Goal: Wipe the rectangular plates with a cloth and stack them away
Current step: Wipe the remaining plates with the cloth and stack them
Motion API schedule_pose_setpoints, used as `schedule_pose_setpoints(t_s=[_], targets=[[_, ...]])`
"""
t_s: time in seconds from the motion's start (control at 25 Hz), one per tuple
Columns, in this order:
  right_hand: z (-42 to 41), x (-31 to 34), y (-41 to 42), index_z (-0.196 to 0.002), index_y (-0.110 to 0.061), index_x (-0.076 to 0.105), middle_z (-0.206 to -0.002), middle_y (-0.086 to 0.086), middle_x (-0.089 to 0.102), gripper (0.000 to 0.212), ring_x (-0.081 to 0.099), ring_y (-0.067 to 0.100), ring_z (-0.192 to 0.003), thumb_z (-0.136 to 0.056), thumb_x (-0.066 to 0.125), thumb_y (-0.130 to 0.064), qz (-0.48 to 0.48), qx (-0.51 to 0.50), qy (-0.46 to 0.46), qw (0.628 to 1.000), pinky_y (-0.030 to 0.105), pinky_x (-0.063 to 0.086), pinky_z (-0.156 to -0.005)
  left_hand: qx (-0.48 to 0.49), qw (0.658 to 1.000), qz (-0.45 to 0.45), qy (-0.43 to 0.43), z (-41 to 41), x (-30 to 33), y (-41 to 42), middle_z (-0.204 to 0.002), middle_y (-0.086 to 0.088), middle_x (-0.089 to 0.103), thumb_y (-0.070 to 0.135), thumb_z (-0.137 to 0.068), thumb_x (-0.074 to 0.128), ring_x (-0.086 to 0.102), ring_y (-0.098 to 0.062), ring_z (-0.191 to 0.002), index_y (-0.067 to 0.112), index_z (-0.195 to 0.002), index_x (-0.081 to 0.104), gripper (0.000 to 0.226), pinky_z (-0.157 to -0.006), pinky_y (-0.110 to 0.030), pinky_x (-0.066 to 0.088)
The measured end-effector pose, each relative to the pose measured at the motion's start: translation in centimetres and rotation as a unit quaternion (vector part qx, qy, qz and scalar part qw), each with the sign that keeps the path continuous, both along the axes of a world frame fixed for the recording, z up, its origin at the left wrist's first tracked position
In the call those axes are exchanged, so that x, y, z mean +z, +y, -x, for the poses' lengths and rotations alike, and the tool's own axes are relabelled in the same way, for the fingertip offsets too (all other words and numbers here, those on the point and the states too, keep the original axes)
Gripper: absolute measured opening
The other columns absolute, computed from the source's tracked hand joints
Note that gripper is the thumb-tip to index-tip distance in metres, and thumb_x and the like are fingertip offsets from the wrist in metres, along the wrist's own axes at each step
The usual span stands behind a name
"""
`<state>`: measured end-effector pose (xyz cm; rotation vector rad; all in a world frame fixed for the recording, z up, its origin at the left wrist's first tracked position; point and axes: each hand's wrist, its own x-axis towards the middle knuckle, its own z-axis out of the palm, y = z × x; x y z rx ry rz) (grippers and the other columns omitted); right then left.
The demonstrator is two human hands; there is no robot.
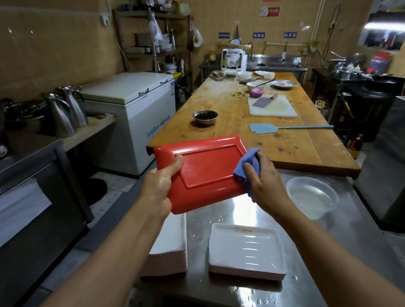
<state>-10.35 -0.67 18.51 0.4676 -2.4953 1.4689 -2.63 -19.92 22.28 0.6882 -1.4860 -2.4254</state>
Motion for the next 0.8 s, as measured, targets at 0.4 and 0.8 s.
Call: schedule_pose_setpoints(t_s=[0.4, 0.8], targets=[[-0.2, -1.8, -4.4, -0.105, -0.024, 0.040, -0.088, 0.006, 0.059, 0.021, 0.061, 0.025, -0.068, -0.089, 0.050, -0.015, -0.033, 0.003, -0.085, 0.996, 0.043, 0.055, -0.065, 0.099, 0.973, 0.194, 0.076, -3.4, -0.7, -6.2, -0.064, 0.004, 0.070, 0.011, -0.079, 0.071, 0.065, -0.009, -0.057, 0.016, -0.080, 0.064, 0.008, -0.057, -0.024, 0.056], [-1.0, -4.5, -4.8, -0.117, -0.022, 0.055, -0.075, 0.002, 0.064, 0.030, 0.054, 0.009, -0.053, -0.093, 0.044, -0.009, -0.034, 0.071, -0.158, 0.984, 0.015, 0.038, -0.041, -0.079, 0.592, 0.802, 0.023, -3.7, -8.1, -6.6, -0.079, -0.008, 0.060, 0.012, -0.074, 0.074, 0.060, -0.029, -0.075, 0.008, -0.078, 0.066, 0.010, -0.057, -0.036, 0.048]])
